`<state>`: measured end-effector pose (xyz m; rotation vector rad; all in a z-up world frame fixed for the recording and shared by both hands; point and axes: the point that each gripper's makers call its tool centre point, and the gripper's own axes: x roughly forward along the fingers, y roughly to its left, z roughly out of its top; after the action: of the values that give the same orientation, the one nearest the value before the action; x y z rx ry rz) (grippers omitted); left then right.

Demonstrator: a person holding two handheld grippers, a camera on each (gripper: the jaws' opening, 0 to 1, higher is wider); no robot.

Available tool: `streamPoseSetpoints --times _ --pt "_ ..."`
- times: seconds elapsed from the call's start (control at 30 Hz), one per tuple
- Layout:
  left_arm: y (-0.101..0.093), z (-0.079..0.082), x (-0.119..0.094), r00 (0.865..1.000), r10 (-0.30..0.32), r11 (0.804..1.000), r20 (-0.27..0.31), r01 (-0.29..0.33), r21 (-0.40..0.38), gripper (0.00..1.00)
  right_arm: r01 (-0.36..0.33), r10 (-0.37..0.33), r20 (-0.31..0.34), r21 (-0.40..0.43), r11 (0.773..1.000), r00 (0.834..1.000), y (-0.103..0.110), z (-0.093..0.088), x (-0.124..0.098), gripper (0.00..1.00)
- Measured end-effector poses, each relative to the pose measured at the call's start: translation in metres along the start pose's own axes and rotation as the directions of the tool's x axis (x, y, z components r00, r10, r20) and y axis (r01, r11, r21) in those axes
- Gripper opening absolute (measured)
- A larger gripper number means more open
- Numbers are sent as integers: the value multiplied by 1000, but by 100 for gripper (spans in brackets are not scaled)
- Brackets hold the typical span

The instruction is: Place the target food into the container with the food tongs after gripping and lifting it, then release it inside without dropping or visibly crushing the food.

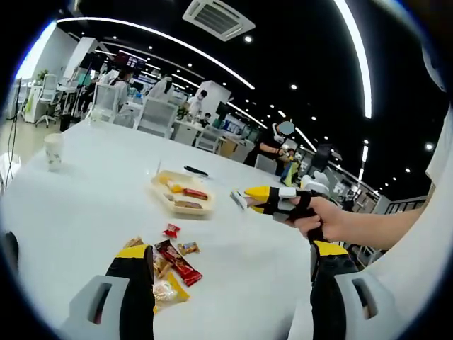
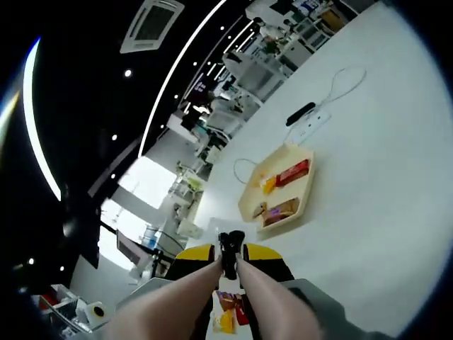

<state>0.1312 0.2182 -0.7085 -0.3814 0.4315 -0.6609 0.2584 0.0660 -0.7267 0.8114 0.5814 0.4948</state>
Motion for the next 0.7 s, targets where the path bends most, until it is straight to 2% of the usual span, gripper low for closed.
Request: streamPoseSetpoints --times 0.17,0.4,0.6,0.7 --pt "1 -2 -2 1000 5 1000 8 -5 -8 91 -7 7 -5 -37 999 1000 5 2 1 14" --pt "2 -6 -6 1000 11 1000 17 -11 -21 91 -14 14 2 -22 1000 1000 9 5 2 14" --pt "4 -12 -16 1000 26 999 12 -26 -36 91 -10 10 23 -4 1000 1000 6 22 6 14" --pt "7 -17 -29 999 46 998 9 -46 -45 91 -13 14 31 -20 1000 999 19 28 9 14"
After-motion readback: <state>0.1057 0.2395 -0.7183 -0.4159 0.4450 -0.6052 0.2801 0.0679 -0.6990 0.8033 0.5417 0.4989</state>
